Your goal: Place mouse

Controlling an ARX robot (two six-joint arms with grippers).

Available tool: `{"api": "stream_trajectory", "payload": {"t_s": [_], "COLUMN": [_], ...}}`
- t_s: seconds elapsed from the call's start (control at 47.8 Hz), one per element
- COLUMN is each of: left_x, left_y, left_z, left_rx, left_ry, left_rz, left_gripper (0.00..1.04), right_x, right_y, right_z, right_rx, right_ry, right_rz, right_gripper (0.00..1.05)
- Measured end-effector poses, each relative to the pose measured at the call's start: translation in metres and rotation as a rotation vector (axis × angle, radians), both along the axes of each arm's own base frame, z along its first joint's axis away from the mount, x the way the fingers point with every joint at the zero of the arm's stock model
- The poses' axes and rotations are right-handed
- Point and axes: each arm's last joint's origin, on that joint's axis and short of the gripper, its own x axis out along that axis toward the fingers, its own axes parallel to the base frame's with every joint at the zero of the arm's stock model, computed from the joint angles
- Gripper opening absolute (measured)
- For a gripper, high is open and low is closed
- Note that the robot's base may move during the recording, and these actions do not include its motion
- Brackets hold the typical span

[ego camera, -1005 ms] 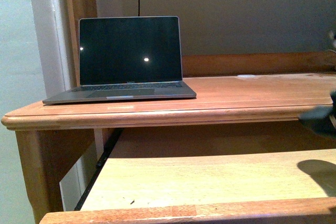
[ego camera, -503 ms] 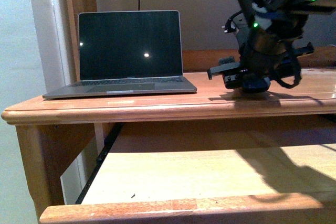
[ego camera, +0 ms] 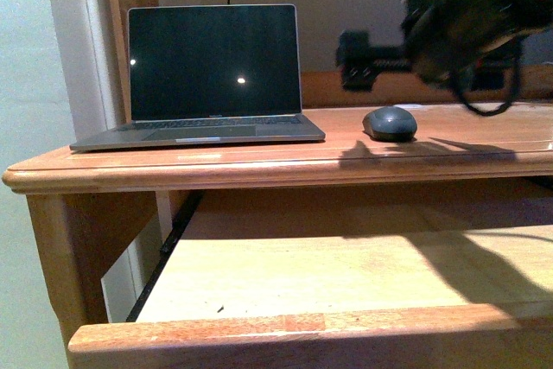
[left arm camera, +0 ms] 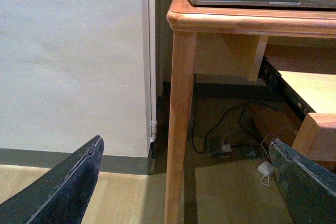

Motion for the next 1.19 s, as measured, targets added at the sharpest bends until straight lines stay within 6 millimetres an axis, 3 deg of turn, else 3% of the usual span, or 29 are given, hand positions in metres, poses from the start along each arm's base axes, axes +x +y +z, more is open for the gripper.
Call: {"api": "stream_trajectory", "payload": {"t_s": [0.105, 0.209, 0.272, 0.335, 0.482, 0.586, 0.754, 0.921, 1.194], "left_x": [0.0, 0.0, 0.0, 0.0, 0.0, 0.0, 0.0, 0.0, 0.0], "left_y": [0.0, 0.0, 0.0, 0.0, 0.0, 0.0, 0.0, 0.0, 0.0], "left_z": [0.0, 0.0, 0.0, 0.0, 0.0, 0.0, 0.0, 0.0, 0.0], "left_rx": [0.0, 0.0, 0.0, 0.0, 0.0, 0.0, 0.0, 0.0, 0.0], "left_ry": [0.0, 0.0, 0.0, 0.0, 0.0, 0.0, 0.0, 0.0, 0.0], "left_rz": [0.0, 0.0, 0.0, 0.0, 0.0, 0.0, 0.0, 0.0, 0.0], "left_gripper": [0.97, 0.97, 0.97, 0.97, 0.97, 0.97, 0.97, 0.97, 0.97], "right_x": [-0.058, -0.103, -0.132, -0.148, -0.197, -0.221, -0.233, -0.227, -0.178], "right_y": [-0.036, -0.062, -0.08, -0.091, -0.128, -0.139, -0.14, -0.129, -0.079], "right_z": [0.019, 0.012, -0.005, -0.021, -0.09, -0.118, -0.136, -0.146, -0.156], "right_rx": [0.035, 0.03, 0.019, 0.016, 0.026, 0.023, 0.008, -0.021, -0.009], "right_ry": [-0.1, -0.118, -0.1, -0.072, 0.059, 0.116, 0.155, 0.172, 0.17], "right_rz": [0.071, 0.13, 0.175, 0.185, 0.221, 0.231, 0.256, 0.262, 0.239], "right_gripper": [0.97, 0.97, 0.97, 0.97, 0.97, 0.97, 0.97, 0.97, 0.97]}}
